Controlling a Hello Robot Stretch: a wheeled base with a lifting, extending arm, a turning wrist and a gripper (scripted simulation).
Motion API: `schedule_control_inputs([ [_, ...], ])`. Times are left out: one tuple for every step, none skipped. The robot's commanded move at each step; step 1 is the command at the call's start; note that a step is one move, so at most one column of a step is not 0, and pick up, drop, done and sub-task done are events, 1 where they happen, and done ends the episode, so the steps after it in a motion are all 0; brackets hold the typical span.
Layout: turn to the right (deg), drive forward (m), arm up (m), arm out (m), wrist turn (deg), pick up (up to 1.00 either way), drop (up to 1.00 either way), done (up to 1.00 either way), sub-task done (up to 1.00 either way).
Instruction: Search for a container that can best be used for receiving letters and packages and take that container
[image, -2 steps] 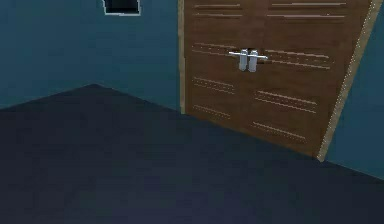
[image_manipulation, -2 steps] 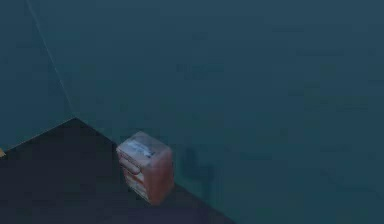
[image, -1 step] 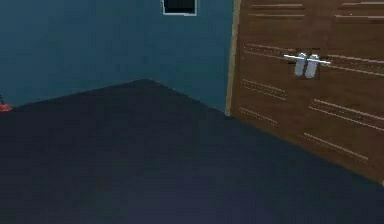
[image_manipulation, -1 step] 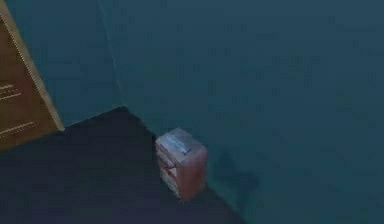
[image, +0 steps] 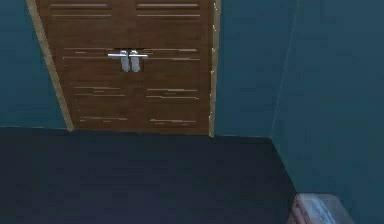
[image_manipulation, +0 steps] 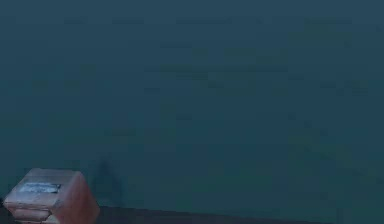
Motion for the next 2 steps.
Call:
schedule_control_inputs([
  [3.0,0.0,0.0,0.0,0.0,0.0,0.0,0.0,0.0],
  [-3.0,0.0,0.0,0.0,0.0,0.0,0.0,0.0,0.0],
])
